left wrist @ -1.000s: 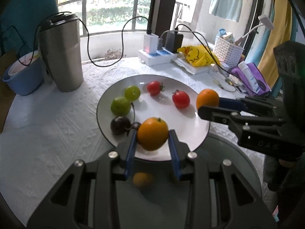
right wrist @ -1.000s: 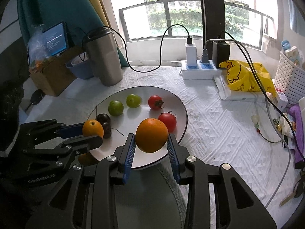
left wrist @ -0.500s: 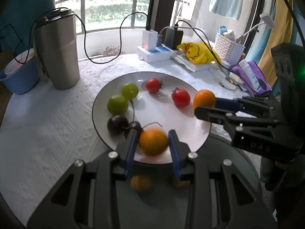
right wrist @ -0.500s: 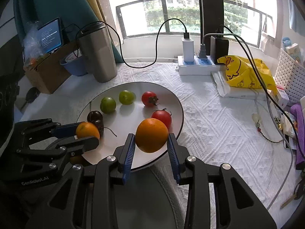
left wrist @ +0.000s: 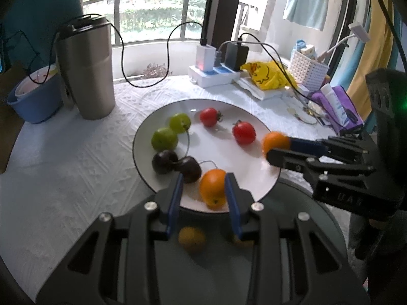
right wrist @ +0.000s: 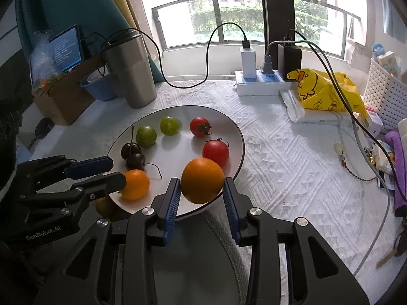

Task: Organize fruits
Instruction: 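Open the left gripper over the bowl while the right releases its orange there, then move both open grippers back over the small fruits on the mat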

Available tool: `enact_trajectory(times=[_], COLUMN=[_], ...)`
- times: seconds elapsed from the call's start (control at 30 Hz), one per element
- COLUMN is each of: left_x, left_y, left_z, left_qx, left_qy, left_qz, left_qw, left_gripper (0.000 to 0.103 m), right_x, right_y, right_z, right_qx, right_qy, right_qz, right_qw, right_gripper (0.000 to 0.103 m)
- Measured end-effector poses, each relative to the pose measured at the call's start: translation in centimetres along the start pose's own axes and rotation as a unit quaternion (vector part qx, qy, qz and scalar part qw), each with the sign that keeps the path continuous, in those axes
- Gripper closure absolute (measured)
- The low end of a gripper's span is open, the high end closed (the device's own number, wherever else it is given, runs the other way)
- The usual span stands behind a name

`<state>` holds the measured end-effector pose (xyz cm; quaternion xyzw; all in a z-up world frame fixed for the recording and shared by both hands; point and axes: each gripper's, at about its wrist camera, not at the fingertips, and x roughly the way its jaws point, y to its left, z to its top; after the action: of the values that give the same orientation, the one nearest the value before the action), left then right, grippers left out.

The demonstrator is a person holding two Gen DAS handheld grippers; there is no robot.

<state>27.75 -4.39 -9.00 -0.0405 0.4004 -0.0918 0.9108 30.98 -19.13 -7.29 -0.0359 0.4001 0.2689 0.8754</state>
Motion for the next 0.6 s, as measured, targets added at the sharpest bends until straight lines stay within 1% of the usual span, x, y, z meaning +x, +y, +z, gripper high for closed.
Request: enact_trajectory(times=[0.27,0.6], left_x=[-1.3,-3.1], left_y=[-0.2,-0.3], left_z=[-0.2,-0.8], left_qx=[0.001,0.001], left_qy=[-0.009,-0.023], left_qz=[-0.001,-0.004], left_qw=[1.0,0.9997], left_gripper=[0.068,0.067], right_x=[-0.7,-2.6], right_y=[0.7,2.0], right_z=[-0.2,-0.6], right_qx=[-0.003,-0.01], right_qy=[-0.004,-0.014], right_qz=[0.0,-0.003], right_qw=[1.0,1.0], right_gripper=[0.067,0.067])
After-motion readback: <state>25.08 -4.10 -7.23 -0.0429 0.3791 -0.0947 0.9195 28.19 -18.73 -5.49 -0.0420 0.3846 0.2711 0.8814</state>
